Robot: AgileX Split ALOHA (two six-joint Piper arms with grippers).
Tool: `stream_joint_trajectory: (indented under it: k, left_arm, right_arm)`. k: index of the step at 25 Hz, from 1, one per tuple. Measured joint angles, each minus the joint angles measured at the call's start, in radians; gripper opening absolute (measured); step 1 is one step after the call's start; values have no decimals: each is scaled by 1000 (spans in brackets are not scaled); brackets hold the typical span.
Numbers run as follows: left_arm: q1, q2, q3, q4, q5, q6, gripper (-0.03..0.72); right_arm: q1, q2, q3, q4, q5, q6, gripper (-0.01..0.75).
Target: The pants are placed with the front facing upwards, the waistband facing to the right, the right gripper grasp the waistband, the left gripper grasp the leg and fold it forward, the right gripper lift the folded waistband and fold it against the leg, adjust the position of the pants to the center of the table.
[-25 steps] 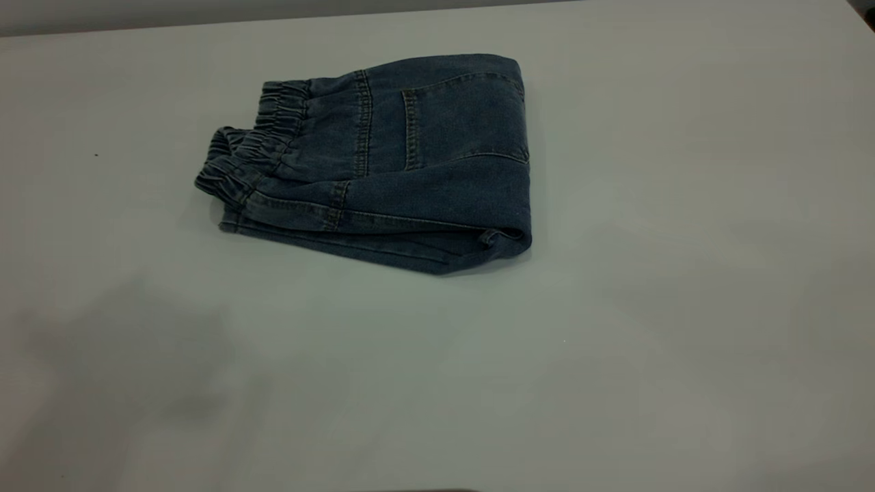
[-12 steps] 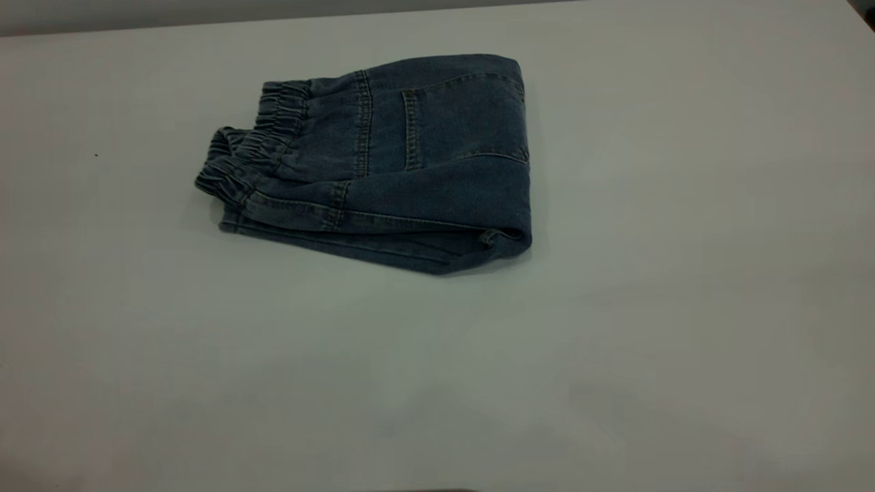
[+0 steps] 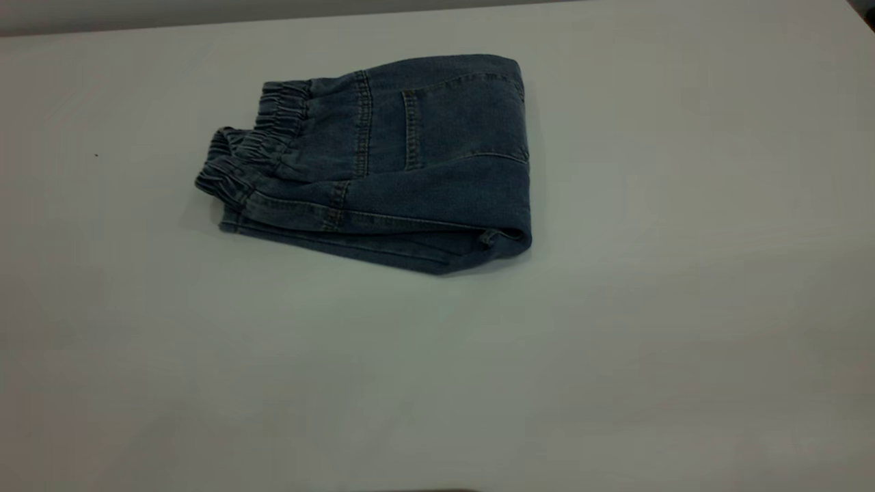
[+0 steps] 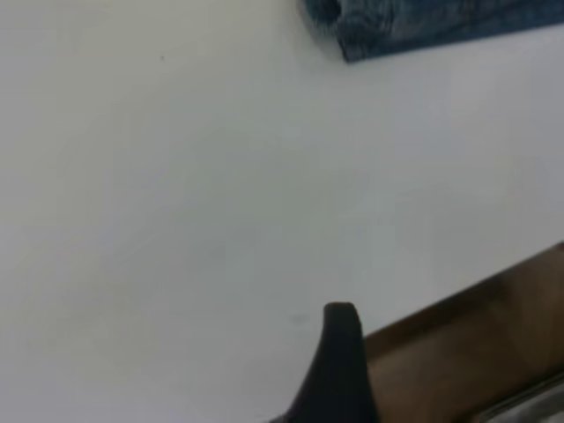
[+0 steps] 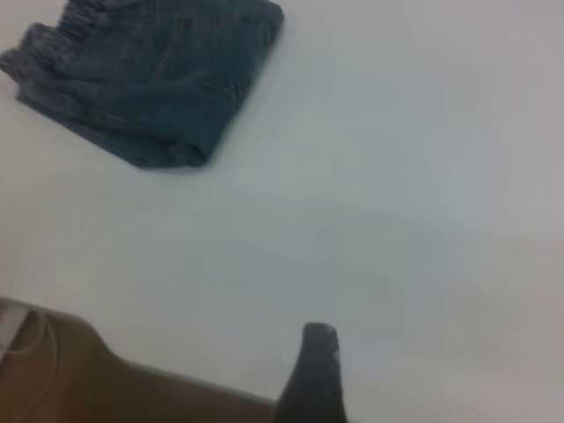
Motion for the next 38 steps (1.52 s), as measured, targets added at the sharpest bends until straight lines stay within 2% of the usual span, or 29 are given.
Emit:
stream_joint_trajectory:
  k: [3, 12, 20, 31, 38]
  left_arm:
    - [0, -38, 57, 0, -4, 8, 584]
    - [0, -66, 182, -18, -77, 10, 584]
    - [0, -66, 199, -38, -103, 10, 584]
    - [0, -66, 216, -212, -63, 131, 584]
    - [0, -66, 216, -215, -63, 138, 584]
  right_arm:
    - [0, -1, 39, -21, -11, -13, 592]
    - [0, -1, 99, -34, -136, -32, 592]
    - [0, -3, 111, -34, -138, -32, 592]
    - [0, -3, 111, -34, -138, -32, 592]
    - [0, -3, 111, -34, -138, -32, 592]
